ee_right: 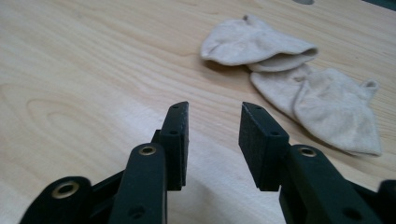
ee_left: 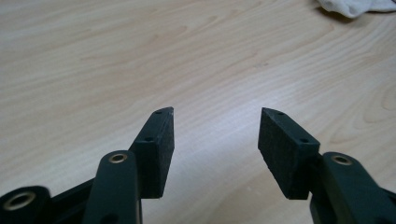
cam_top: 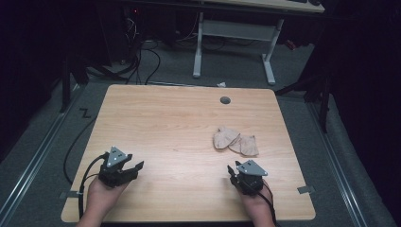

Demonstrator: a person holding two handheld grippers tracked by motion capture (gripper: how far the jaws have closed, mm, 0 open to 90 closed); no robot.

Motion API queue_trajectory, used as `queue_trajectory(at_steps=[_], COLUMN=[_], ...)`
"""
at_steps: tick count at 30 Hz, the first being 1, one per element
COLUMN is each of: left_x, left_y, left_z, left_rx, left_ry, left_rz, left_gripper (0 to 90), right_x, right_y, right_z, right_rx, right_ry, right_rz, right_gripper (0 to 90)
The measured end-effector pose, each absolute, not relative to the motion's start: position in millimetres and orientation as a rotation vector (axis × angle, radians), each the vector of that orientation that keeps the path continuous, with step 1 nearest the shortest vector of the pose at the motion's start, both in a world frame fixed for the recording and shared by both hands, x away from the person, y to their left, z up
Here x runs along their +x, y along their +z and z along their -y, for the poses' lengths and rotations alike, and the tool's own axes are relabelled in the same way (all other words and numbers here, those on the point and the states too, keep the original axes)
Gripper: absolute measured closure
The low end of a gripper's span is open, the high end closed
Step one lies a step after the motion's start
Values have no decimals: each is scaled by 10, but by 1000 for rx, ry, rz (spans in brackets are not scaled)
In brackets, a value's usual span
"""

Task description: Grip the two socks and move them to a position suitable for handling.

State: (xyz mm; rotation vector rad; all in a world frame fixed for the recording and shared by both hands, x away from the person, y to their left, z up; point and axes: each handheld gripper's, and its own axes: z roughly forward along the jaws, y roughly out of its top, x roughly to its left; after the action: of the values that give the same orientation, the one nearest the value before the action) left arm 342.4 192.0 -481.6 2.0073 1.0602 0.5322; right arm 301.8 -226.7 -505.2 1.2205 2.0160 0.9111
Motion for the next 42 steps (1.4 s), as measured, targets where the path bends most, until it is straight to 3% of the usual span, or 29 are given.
queue_trajectory(at_steps=[4, 17, 26, 31, 37, 42], left_x=[3531, 3508, 3460, 3519, 3519, 3514], left_y=[-4901, -4978, -4884, -4915, -4907, -4939], left_z=[-1947, -1878, -1861, -1814, -1870, -1889], left_rx=[1996, 2027, 1974, 1994, 1905, 1948], left_ry=[537, 535, 538, 475, 379, 408], left_rz=[-1081, -1080, -1021, -1030, -1029, -1029], left_gripper=[466, 490, 537, 477, 497, 505], right_x=[3057, 3047, 3086, 3082, 3176, 3354], right_y=[-5106, -5066, -5050, -5038, -4971, -4977], right_z=[2398, 2494, 2473, 2396, 2424, 2344], right_rx=[1270, 1306, 1288, 1245, 1271, 1288], right_ry=[945, 968, 967, 948, 993, 974], right_rz=[-1997, -1980, -2006, -2043, -2040, -2066], right_gripper=[607, 724, 623, 582, 573, 565])
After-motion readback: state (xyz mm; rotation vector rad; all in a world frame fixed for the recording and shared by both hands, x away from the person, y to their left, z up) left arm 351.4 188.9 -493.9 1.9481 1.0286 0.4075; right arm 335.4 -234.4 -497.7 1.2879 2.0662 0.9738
